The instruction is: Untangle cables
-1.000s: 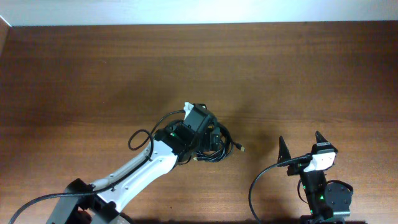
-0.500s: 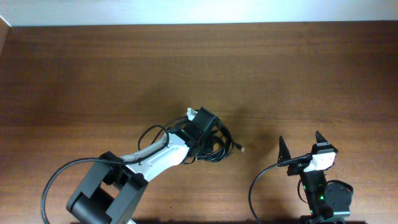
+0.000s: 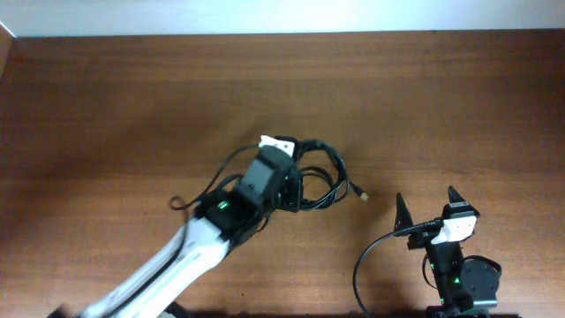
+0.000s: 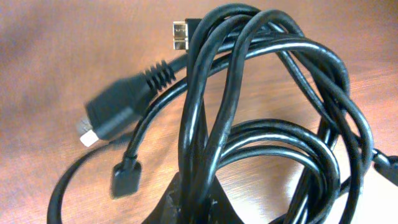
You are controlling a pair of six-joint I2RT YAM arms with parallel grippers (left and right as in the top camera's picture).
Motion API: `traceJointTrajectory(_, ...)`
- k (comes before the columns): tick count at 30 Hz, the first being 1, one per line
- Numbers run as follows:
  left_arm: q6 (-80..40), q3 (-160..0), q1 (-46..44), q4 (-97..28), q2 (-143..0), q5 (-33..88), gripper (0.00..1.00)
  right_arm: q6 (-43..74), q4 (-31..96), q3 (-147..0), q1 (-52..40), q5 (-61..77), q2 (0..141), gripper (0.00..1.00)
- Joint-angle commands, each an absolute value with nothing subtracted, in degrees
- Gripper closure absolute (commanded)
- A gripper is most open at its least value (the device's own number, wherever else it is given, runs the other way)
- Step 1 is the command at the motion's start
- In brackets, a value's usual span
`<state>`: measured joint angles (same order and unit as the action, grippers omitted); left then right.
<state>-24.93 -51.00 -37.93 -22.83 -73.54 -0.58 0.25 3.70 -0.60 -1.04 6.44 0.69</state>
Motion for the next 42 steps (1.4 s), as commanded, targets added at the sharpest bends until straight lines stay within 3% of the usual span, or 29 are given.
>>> traceJointTrajectory(1, -17.8, -51.7, -38.3, -22.8, -62.6, 1.3, 1.00, 0.9, 4.1, -0.3, -0.6, 5.7, 0.4, 0.01)
traceJointTrajectory(4, -4.2, -51.7, -38.3, -23.3, -53.7, 4.7, 1.00, 1.0, 4.1, -0.3, -0.6, 5.7, 0.4, 0.01)
traceJointTrajectory(7, 6.6, -51.7, -38.3, -23.2, -50.0, 25.0, 1.00, 1.0, 4.1, -0.3, -0.6, 5.8, 0.4, 0.01)
traceJointTrajectory(8, 7.2, -51.7, -38.3, -23.3, -48.9, 26.0, 1.00, 1.0, 4.0, -0.3, -0.6, 5.6, 0.4, 0.01)
traceJointTrajectory(11, 9.2, -51.7, -38.3, -24.4, -47.9, 28.8, 1.00, 29.4, 3.3, -0.3, -0.7, 14.1, 0.4, 0.01)
traceJointTrajectory(12, 9.2, -51.7, -38.3, -24.5, -47.9, 28.8, 1.00, 33.4, 2.2, -0.3, -0.7, 17.8, 0.4, 0.01)
traceJointTrajectory(18, 16.4, -51.7, -38.2, -24.5, -47.9, 40.3, 1.00, 33.3, -1.0, -8.4, -0.7, 33.9, 0.4, 0.01)
traceJointTrajectory(24, 14.7, -52.1, -36.5, -22.5, -47.9, 41.3, 1.00, 26.9, 17.2, -23.2, -0.7, 34.7, 3.4, 0.01)
traceJointTrajectory(27, 12.1, -52.3, -27.2, -22.7, -47.9, 46.7, 1.00, 22.1, 25.5, -31.0, -0.7, 36.0, 11.4, 0.01)
traceJointTrajectory(30, 15.3, -52.3, -14.9, -23.2, -47.9, 61.7, 1.00, 18.3, 25.6, -36.1, -0.7, 47.7, 18.3, 0.01)
traceJointTrajectory(32, 18.2, -52.3, -11.8, -26.4, -48.9, 65.8, 1.00, 18.2, 21.7, -37.1, -0.7, 54.8, 20.2, 0.01)
traceJointTrajectory(35, 19.6, -52.3, -11.8, -29.5, -52.9, 65.8, 1.00, 21.7, 14.7, -37.1, -0.7, 58.5, 20.5, 0.01)
traceJointTrajectory(39, 20.5, -52.3, -12.4, -29.0, -57.0, 71.5, 1.00, 21.7, 14.5, -37.1, -0.7, 59.4, 20.5, 0.01)
traceJointTrajectory(42, 20.5, -52.3, -18.6, -26.5, -57.7, 71.7, 1.00, 21.6, 14.5, -37.0, -0.7, 59.4, 20.5, 0.01)
